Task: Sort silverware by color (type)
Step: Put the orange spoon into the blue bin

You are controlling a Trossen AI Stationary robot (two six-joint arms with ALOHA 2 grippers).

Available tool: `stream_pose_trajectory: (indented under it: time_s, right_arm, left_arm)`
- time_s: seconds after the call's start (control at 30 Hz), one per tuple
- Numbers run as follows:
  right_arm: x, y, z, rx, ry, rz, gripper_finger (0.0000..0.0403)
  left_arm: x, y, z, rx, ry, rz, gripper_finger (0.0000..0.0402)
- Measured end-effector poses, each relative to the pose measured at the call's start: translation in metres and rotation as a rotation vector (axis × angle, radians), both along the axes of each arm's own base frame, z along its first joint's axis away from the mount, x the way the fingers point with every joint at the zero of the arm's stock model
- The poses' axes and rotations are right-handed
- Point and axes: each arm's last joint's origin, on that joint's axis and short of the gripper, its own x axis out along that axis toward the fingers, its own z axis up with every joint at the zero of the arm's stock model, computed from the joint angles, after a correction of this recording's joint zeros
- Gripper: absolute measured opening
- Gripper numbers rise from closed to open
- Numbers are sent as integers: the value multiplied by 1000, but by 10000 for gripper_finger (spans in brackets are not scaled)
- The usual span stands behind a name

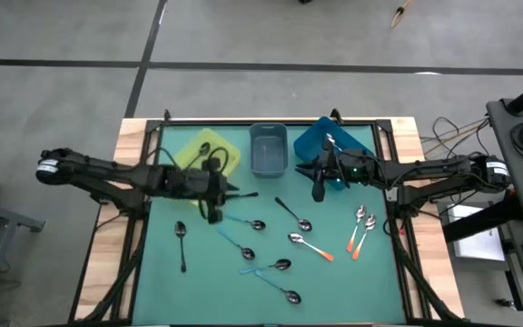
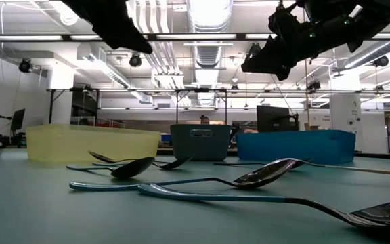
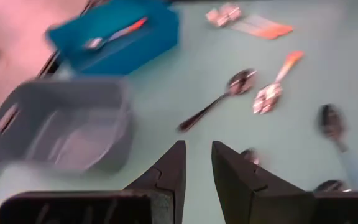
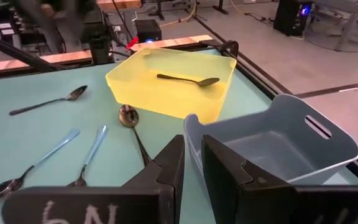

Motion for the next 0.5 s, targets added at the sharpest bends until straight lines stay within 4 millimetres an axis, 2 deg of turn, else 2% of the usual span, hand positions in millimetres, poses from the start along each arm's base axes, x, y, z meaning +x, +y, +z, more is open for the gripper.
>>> stream_pose_trajectory:
  time_s: [0.13, 0.27, 0.5]
  right_arm:
    - [0, 0, -1, 0, 4, 0, 47]
    - [0, 0, -1, 3, 2, -1, 47]
    - [2, 1, 3, 240, -71, -55, 47]
  left_arm:
    - [0, -12, -14, -28, -120, -145, 60]
    - [-1, -12, -27, -21, -206, -175, 60]
    - [0, -3, -24, 78, -275, -182, 60]
